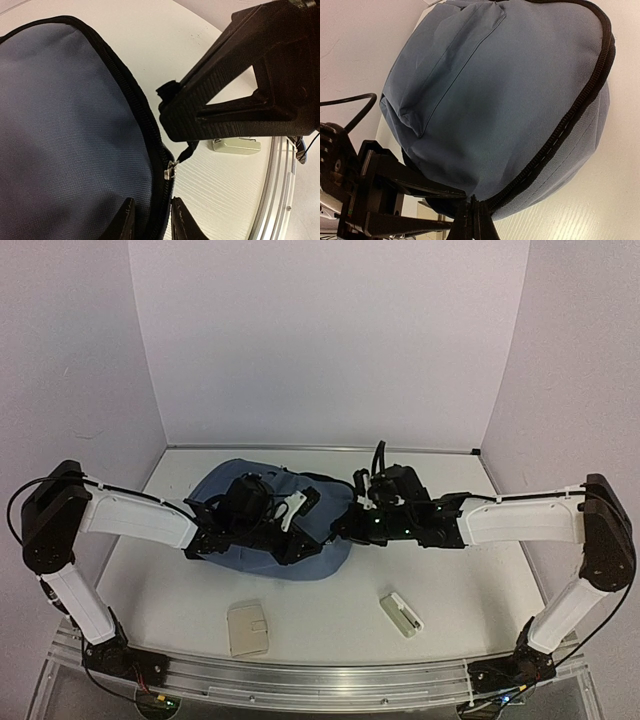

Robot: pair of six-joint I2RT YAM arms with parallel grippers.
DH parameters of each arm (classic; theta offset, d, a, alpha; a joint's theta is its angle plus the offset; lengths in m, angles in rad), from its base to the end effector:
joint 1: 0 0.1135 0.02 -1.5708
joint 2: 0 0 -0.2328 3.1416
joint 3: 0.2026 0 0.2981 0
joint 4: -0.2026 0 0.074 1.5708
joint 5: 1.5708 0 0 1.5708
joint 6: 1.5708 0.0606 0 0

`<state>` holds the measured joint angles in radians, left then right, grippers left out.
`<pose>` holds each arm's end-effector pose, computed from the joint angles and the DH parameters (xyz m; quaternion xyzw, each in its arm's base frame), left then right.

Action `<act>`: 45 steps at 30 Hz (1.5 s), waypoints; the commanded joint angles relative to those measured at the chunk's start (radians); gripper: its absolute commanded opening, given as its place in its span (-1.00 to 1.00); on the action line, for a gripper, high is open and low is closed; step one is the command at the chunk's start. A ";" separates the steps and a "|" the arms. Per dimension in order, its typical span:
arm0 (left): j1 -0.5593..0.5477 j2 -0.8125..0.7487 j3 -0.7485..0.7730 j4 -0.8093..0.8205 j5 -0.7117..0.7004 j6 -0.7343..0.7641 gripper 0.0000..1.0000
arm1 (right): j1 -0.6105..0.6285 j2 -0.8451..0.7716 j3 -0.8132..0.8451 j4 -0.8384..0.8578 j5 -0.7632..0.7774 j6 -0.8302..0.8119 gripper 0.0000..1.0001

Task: Pack the student bag
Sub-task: Zip the student bag at the center of the board.

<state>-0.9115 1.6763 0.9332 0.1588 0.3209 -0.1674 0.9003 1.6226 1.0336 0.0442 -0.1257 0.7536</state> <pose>0.2359 -0.3356 0.1191 0.3866 0.7825 -0.3608 0.3287 0.2568 0.3361 0.1641 -0.0945 0.8650 0.3975 0.2914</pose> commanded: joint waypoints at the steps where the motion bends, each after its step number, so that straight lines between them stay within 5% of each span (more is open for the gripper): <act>1: -0.015 0.013 0.056 -0.008 -0.013 0.007 -0.68 | -0.014 -0.036 0.013 0.054 0.011 0.009 -1.00; 6: -0.025 0.019 0.066 -0.037 -0.017 0.004 -0.99 | -0.014 -0.041 0.019 0.051 0.058 0.005 -1.00; 17: -0.059 0.032 0.055 -0.083 -0.038 -0.016 -1.00 | -0.027 -0.046 0.071 -0.024 0.236 -0.025 -1.00; 45: -0.113 -0.047 -0.059 -0.165 -0.067 -0.083 -1.00 | -0.145 -0.008 0.130 -0.042 0.254 -0.079 -1.00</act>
<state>-0.9971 1.6771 0.9224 0.1288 0.2124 -0.2279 0.7980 1.6228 1.0897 -0.0763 0.0295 0.7019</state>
